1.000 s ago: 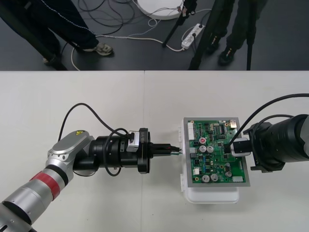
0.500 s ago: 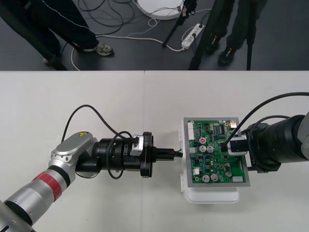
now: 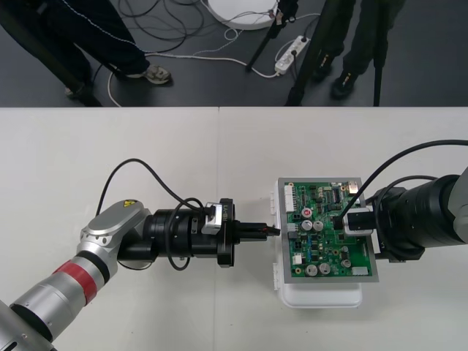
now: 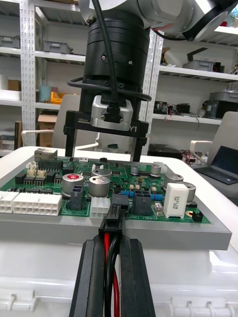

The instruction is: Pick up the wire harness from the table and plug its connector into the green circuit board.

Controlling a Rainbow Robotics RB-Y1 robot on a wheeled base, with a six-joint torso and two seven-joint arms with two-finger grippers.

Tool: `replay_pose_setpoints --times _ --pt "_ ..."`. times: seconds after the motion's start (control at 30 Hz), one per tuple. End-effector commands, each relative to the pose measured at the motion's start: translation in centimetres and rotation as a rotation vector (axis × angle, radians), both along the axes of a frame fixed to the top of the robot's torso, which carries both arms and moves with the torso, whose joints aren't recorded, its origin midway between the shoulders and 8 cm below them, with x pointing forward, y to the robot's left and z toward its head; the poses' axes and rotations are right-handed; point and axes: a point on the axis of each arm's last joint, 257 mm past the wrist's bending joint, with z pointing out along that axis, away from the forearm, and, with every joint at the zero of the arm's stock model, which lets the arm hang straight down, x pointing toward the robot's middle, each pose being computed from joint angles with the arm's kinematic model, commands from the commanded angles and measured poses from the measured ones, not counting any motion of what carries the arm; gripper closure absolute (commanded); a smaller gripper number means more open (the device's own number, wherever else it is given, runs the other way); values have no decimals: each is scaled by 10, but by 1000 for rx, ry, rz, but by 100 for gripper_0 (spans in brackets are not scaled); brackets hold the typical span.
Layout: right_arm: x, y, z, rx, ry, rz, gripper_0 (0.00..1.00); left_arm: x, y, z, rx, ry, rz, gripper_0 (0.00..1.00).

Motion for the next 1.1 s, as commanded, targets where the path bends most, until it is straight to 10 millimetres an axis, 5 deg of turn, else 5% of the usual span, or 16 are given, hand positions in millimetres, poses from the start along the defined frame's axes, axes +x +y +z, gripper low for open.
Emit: replay_pose_setpoints --times 0.03,1.1 --pt "2 13 6 17 -15 4 0 3 -24 12 -11 -132 -3 100" --pt "3 25 9 40 -20 18 0 -3 -36 8 -2 -171 -19 100"
